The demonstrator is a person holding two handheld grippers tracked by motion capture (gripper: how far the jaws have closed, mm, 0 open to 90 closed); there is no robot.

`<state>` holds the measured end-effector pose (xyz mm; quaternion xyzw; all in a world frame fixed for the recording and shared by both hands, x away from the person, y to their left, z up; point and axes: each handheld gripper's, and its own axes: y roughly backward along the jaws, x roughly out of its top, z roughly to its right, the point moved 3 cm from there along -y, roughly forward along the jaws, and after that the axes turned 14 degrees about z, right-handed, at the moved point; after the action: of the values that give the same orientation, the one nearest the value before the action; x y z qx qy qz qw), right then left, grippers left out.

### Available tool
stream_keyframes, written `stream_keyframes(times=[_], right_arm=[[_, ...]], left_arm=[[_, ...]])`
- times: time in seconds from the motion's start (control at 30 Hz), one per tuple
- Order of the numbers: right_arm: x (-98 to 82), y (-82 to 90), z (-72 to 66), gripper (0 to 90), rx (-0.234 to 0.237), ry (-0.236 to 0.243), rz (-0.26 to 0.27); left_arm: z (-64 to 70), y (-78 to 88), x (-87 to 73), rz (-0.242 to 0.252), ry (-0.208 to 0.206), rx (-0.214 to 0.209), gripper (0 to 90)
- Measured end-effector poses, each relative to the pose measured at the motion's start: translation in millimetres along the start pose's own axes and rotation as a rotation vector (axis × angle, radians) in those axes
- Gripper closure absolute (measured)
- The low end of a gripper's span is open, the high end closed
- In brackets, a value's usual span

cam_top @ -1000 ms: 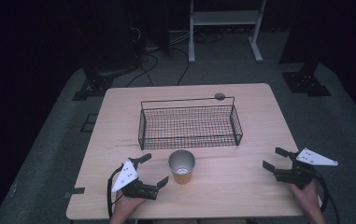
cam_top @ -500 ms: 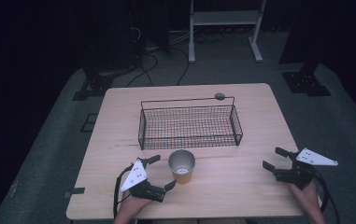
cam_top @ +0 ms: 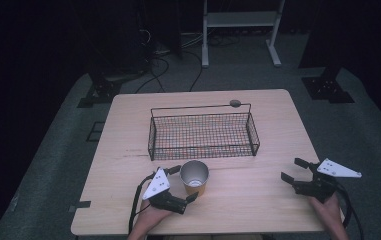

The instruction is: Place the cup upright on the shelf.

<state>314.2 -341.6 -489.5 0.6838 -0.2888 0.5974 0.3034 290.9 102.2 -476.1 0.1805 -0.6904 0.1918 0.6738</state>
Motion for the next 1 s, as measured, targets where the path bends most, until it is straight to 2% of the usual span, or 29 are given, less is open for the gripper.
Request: stream_keyframes(times=[0.4,0.47,0.53,0.6,0.8,1.0], right_arm=[[0.0,-0.1,-0.2,14.3,0.004,0.002,0.0],[0.1,0.1,-0.1,14.2,0.003,0.0,0.001],[0.1,0.1,-0.1,14.3,0.004,-0.001,0.001],[0.1,0.0,-0.3,14.2,0.006,0.001,0.0],[0.1,0.1,-0.2,14.2,0.006,0.0,0.002],[0.1,0.0,-0.3,14.3,0.007,0.001,0.001]], left_arm=[[-2.3,-19.2,-0.8,-0.022,0.009,0.011,0.5],[-2.6,-19.4,-0.4,-0.017,0.004,0.011,5.4],[-3.8,-20.3,0.9,-0.021,-0.003,0.016,6.3],[-4.2,-20.2,2.4,-0.01,-0.005,0.011,12.1],[-3.7,-21.4,3.8,-0.02,-0.006,0.014,13.0],[-5.4,-22.3,12.8,0.009,-0.001,0.018,13.1]])
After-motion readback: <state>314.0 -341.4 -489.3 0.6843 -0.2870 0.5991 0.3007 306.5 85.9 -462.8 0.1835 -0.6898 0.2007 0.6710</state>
